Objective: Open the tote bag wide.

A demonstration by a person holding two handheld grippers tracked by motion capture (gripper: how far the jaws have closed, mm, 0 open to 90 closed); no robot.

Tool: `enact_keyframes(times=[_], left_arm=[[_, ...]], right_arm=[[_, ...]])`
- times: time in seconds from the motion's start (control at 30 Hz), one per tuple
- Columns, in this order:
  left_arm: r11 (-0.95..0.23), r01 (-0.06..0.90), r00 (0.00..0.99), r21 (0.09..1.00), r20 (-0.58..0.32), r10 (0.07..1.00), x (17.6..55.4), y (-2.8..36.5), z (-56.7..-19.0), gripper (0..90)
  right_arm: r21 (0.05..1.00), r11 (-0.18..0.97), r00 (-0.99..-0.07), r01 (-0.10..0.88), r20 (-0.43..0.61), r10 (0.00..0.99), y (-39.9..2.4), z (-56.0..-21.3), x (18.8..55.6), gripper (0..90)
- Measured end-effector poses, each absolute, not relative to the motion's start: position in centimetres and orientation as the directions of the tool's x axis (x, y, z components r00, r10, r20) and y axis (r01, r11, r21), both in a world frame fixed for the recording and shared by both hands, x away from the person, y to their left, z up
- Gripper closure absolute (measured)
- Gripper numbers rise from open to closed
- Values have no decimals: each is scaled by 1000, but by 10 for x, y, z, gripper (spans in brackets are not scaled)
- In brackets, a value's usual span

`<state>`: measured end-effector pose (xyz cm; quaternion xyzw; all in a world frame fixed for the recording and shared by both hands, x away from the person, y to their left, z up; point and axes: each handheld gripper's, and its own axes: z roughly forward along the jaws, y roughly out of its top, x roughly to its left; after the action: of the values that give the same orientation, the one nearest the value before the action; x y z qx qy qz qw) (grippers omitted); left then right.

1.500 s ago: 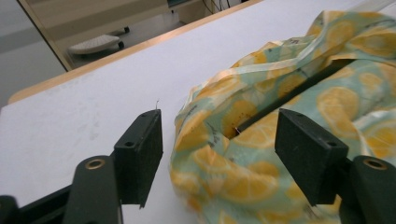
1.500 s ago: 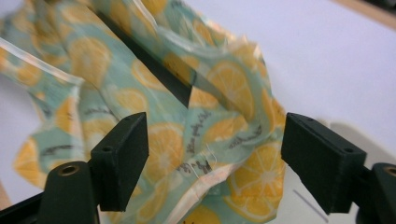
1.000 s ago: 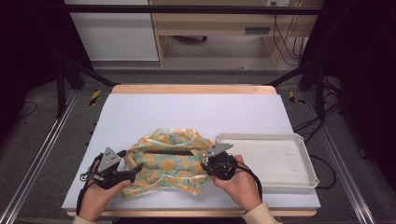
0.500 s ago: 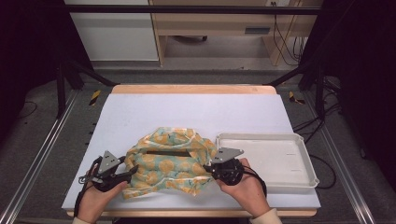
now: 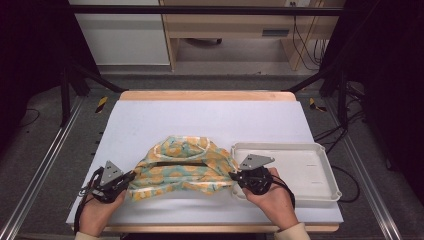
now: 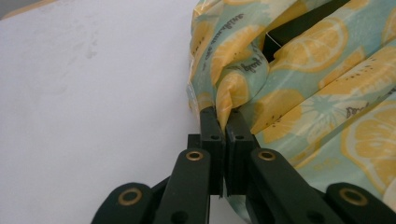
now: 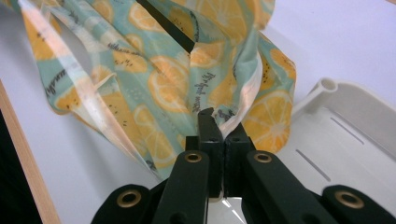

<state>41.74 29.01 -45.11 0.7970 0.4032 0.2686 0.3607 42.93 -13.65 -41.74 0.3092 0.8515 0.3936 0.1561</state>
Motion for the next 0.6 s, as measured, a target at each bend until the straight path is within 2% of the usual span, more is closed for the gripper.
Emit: enact_keyframes(times=[0.23, 0.3, 0.33, 0.37, 0.4, 0.43, 0.47, 0.53, 0.6], left_arm=[[-405, 432, 525, 806, 141, 839, 416, 292, -448, 884], [-412, 418, 539, 810, 144, 830, 414, 292, -448, 883], [-409, 411, 542, 815, 142, 828, 413, 292, -448, 883], [-403, 401, 544, 822, 140, 827, 412, 292, -447, 882], [-393, 379, 545, 838, 141, 826, 410, 294, -445, 881], [-393, 379, 545, 838, 141, 826, 410, 294, -445, 881], [-387, 363, 547, 847, 143, 825, 409, 295, -443, 881], [-382, 348, 547, 856, 145, 824, 408, 296, -442, 881], [-384, 342, 547, 858, 150, 823, 408, 296, -441, 880]], right_arm=[[759, 493, -762, 426, 8, 647, -139, -420, 423, 897], [729, 528, -775, 436, 6, 632, -136, -424, 422, 825], [729, 528, -775, 436, 6, 632, -136, -424, 422, 825], [729, 530, -778, 433, 6, 628, -135, -424, 423, 759], [738, 524, -777, 426, 1, 630, -133, -423, 423, 594], [738, 524, -777, 426, 1, 630, -133, -423, 423, 594], [745, 518, -772, 421, -6, 636, -131, -419, 425, 463], [753, 509, -769, 417, -6, 639, -129, -415, 427, 389], [762, 500, -762, 411, -14, 648, -129, -411, 431, 354]])
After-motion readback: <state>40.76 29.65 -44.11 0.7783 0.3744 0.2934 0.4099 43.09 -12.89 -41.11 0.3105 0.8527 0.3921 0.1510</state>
